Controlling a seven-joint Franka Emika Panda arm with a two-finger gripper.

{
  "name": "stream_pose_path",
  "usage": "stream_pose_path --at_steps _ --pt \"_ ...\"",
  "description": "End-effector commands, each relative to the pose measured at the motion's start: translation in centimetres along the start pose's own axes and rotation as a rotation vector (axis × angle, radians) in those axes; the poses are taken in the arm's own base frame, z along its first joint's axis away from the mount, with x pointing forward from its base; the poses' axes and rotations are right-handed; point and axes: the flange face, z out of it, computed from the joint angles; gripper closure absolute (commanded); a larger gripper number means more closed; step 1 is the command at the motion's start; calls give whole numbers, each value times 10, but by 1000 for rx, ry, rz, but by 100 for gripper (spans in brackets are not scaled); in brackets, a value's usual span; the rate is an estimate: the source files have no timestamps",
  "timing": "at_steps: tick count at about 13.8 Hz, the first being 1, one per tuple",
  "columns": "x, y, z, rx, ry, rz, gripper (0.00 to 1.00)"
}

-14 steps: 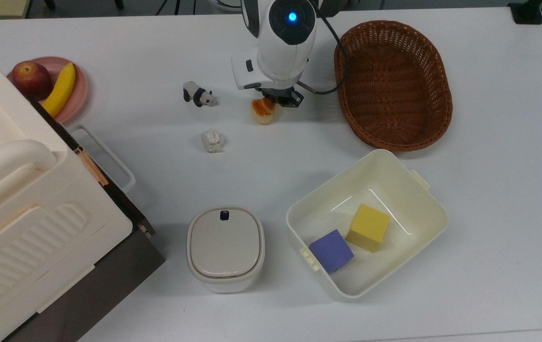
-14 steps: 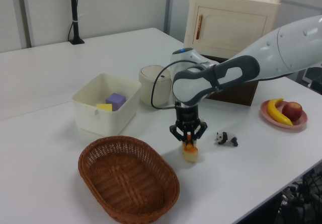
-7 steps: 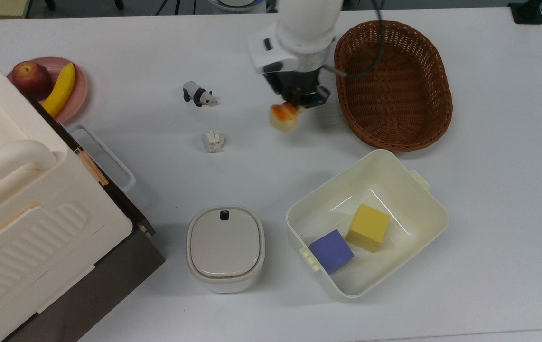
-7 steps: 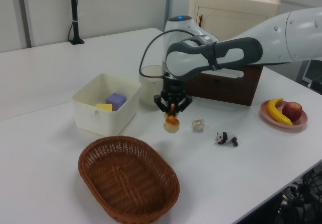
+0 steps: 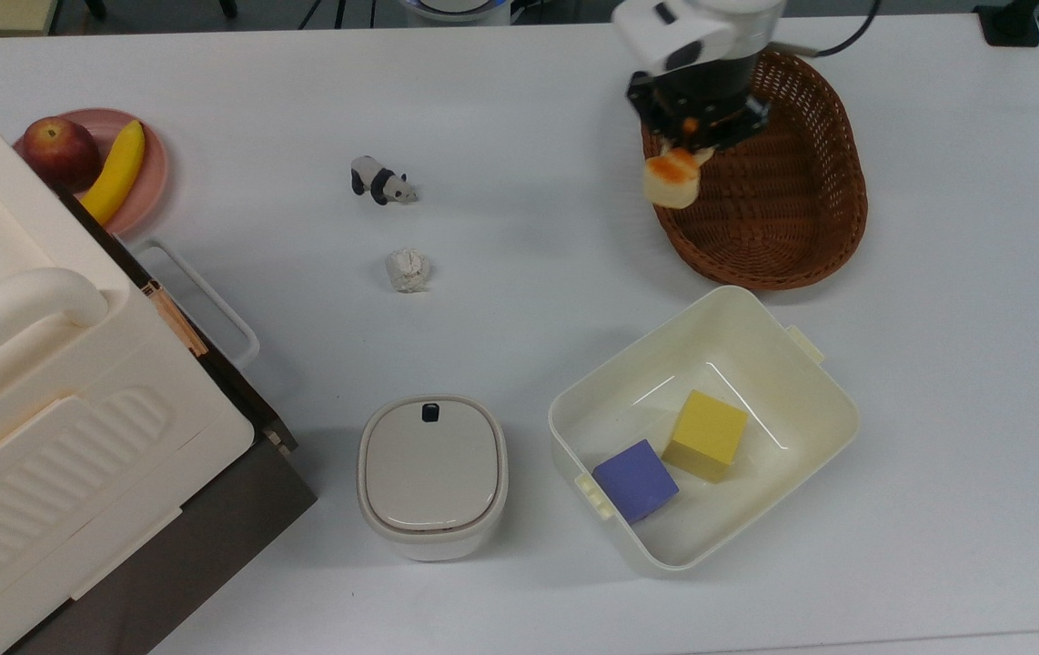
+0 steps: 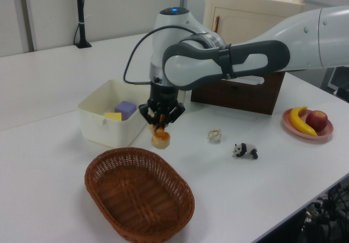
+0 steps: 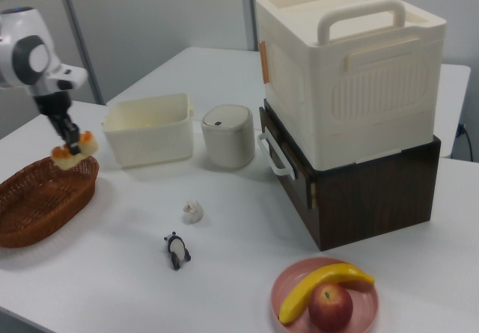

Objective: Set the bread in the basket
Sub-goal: 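Lift the bread roll and carry it over the wicker basket, then lower the roll into the basket and open the gripper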

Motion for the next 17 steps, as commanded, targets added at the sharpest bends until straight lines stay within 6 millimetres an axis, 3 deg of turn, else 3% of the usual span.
stream_pose_path --at_steps 1,3,4,6,7,9,13,17 --pt "-36 -36 -2 -8 20 -81 93" --pt "-57 -53 2 -28 27 -140 89" --pt "-62 -57 4 -32 24 -151 79" --pt "-66 -61 13 -56 26 -175 34" --pt "-66 -61 16 -71 34 -187 0" --pt "-69 -66 25 -92 49 -224 0" --pt "-60 -63 16 -71 82 -218 0" --pt "-29 -27 -15 -108 143 -342 0"
